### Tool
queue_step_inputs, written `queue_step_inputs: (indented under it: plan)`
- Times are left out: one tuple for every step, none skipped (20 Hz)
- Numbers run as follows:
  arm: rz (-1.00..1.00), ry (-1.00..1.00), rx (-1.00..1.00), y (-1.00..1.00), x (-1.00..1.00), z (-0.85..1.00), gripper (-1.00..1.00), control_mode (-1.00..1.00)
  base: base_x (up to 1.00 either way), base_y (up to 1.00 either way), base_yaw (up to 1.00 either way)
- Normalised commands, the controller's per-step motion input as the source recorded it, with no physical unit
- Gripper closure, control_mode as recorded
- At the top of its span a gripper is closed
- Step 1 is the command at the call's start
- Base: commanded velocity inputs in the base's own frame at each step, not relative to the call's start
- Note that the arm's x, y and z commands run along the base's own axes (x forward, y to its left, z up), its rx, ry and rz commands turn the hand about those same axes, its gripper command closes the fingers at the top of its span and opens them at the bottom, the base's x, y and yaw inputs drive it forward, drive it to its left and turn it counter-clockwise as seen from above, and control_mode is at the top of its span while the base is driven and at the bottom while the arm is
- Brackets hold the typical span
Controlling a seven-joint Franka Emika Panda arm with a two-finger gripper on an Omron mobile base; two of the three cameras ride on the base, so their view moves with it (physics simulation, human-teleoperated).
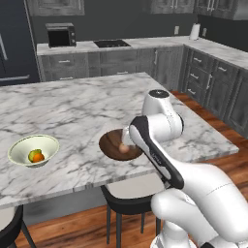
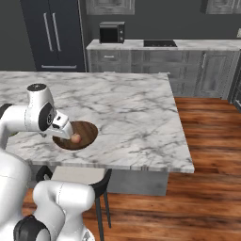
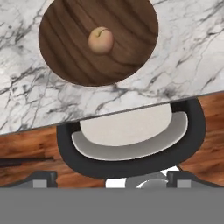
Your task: Take the fruits from the plate on the dining counter and place two fruits in each bowl.
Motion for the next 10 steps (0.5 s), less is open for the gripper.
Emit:
queue_step_inputs:
  plan:
    - [0.0,0.0,0.0,0.0,0.0,0.0,-1.0,-1.0,0.0,0.0,0.0]
    - [0.0,0.0,0.0,0.0,0.0,0.0,-1.0,-1.0,0.0,0.0,0.0]
    - [0.0,0.0,0.0,0.0,0.0,0.0,-1.0,-1.0,0.0,0.0,0.0]
    - [0.0,0.0,0.0,0.0,0.0,0.0,-1.0,-1.0,0.0,0.0,0.0]
    - [0.0,0.0,0.0,0.0,0.0,0.0,-1.0,-1.0,0.0,0.0,0.0]
    - [0.0,0.0,0.0,0.0,0.0,0.0,-1.0,-1.0,0.0,0.0,0.0]
    - [0.0,0.0,0.0,0.0,0.0,0.0,-1.0,-1.0,0.0,0.0,0.0]
    - [0.0,0.0,0.0,0.0,0.0,0.0,-1.0,-1.0,0.0,0.0,0.0]
    - [0.0,0.0,0.0,0.0,0.0,0.0,-1.0,-1.0,0.0,0.0,0.0]
    - [0.0,0.0,0.0,0.0,0.0,0.0,-1.0,1.0,-0.01,0.0,0.0]
